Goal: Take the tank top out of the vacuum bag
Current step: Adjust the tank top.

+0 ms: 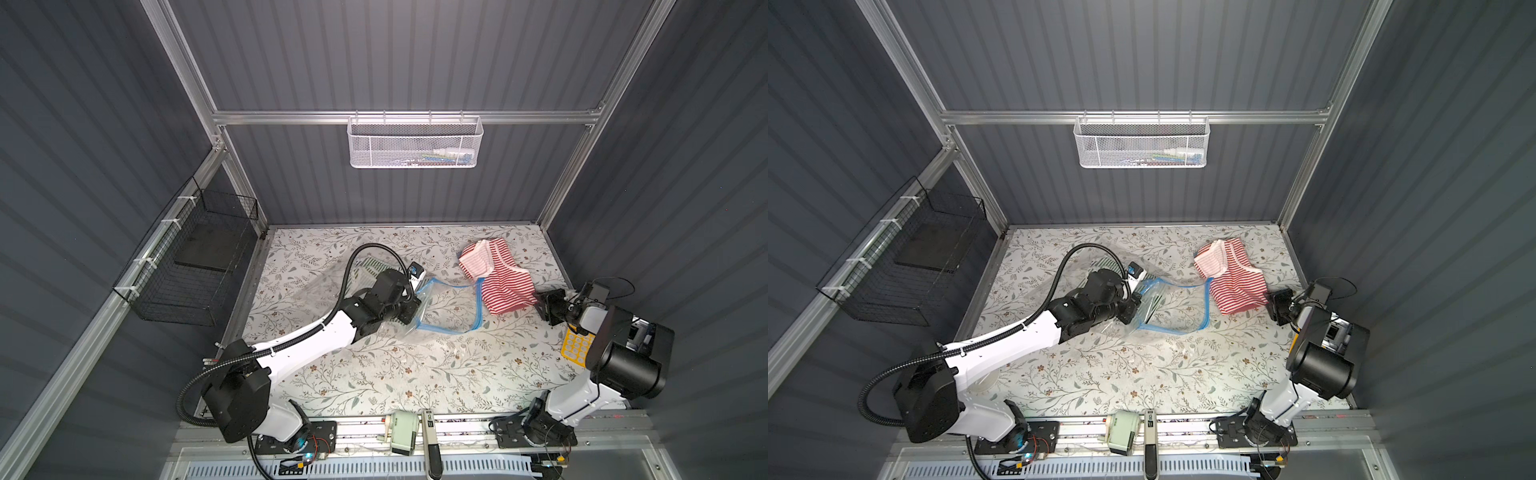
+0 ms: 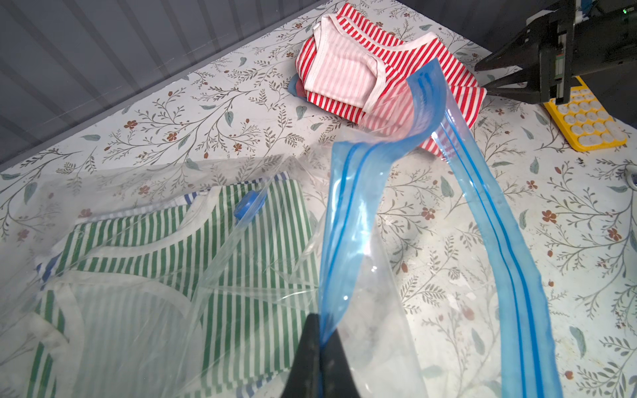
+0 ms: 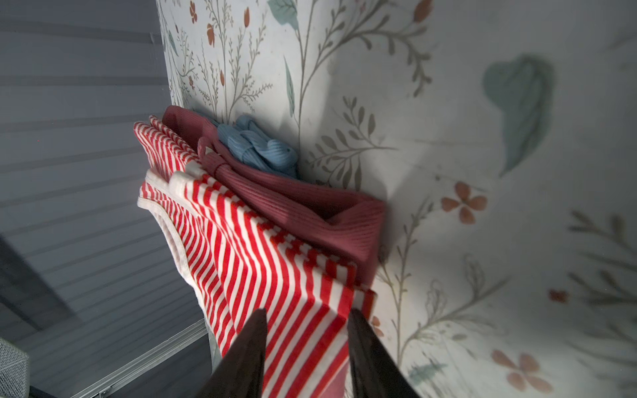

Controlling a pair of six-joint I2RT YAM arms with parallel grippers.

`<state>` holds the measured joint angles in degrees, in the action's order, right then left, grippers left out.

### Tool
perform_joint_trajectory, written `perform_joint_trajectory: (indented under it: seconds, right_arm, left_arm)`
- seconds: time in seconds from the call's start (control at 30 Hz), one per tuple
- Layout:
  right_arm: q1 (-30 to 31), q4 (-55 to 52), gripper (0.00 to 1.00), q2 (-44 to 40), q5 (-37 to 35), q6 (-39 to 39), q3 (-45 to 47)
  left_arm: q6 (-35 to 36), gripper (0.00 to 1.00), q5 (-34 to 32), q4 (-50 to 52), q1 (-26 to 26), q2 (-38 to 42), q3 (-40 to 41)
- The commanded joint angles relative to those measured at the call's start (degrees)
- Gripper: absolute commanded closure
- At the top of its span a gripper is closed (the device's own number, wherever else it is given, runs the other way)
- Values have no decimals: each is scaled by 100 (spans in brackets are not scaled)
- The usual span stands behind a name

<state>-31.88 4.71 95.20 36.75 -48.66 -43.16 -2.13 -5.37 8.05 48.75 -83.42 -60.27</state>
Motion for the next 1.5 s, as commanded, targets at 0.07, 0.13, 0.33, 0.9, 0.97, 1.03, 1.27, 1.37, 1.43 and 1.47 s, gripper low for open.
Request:
perform_joint_trajectory:
  seconds: [0.07, 0.13, 0.33, 0.9, 0.97, 1.03, 1.27, 1.37, 1.43, 1.47]
  right_arm:
    - [67, -391, 60, -214, -36, 162, 194]
    - [74, -411, 60, -322, -64, 232, 329]
    - [72, -107, 64, -95, -17, 63, 246]
    - [76, -767, 100, -204, -460, 771, -638]
    - [98, -1161, 100, -501, -739, 1251, -729]
    - [151, -1544, 100, -783, -1161, 1714, -792]
    - [201, -1439, 85, -505, -1462, 1728, -497]
    - [200, -1385, 57, -313, -1528, 1746, -445]
    - [197, -1407, 48, -505, -1634, 1773, -368]
    - [197, -1443, 44, -658, -1685, 1764, -316]
  left_arm:
    - [-55, 100, -34, -32, -30, 1, 49]
    - [-92, 100, 25, -124, -28, -46, 78]
    - [-90, 100, 132, -32, -30, -142, -73]
    - [-57, 100, 15, 23, -30, 89, 13]
    - [-66, 100, 17, 4, -32, 111, 22]
    - [-77, 100, 53, -14, -31, 117, 39]
    - [-78, 100, 106, -8, -31, 224, 42]
    - [-60, 100, 80, 84, -31, 380, 90]
    - [-50, 100, 39, 121, -30, 504, 153]
    - [-58, 100, 19, 123, -27, 552, 177]
